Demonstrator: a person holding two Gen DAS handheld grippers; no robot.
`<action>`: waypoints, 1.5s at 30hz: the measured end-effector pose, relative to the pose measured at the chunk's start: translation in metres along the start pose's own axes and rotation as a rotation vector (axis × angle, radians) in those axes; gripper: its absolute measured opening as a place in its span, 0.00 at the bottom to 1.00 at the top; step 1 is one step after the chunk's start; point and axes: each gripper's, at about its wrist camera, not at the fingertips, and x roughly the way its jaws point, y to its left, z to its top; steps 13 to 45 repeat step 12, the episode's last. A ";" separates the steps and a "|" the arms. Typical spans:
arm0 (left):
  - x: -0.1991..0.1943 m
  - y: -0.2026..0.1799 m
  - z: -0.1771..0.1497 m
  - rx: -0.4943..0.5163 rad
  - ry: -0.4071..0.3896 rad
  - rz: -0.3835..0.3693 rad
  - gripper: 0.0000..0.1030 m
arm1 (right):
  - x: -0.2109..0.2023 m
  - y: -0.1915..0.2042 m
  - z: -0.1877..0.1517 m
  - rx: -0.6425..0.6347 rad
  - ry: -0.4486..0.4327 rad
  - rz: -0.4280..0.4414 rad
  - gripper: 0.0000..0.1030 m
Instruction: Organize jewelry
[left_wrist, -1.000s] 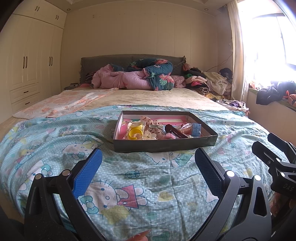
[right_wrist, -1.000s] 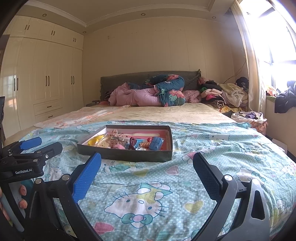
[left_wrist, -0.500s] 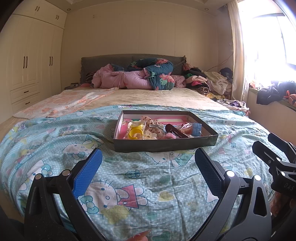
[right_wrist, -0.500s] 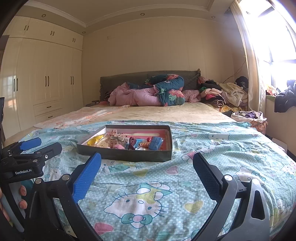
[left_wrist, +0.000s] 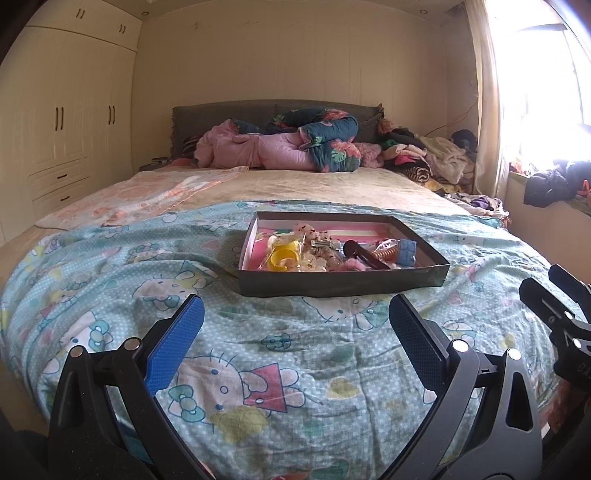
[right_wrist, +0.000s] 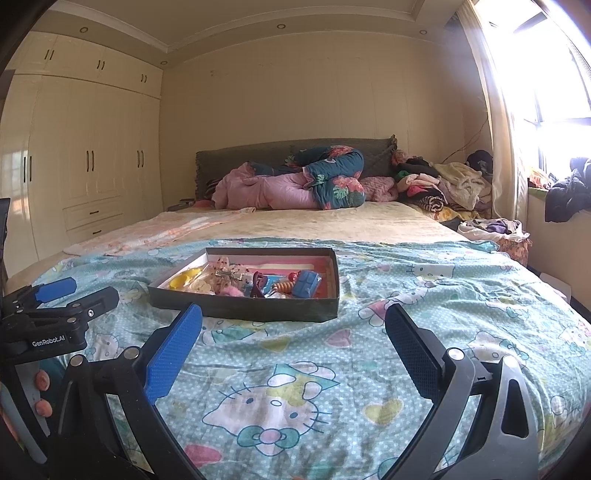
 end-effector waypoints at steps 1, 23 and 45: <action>0.001 0.001 0.000 -0.002 0.005 0.000 0.89 | 0.000 -0.002 0.001 0.005 0.000 -0.003 0.94; 0.080 0.123 0.042 -0.215 0.171 0.237 0.89 | 0.066 -0.105 0.024 0.160 0.164 -0.247 0.94; 0.080 0.123 0.042 -0.215 0.171 0.237 0.89 | 0.066 -0.105 0.024 0.160 0.164 -0.247 0.94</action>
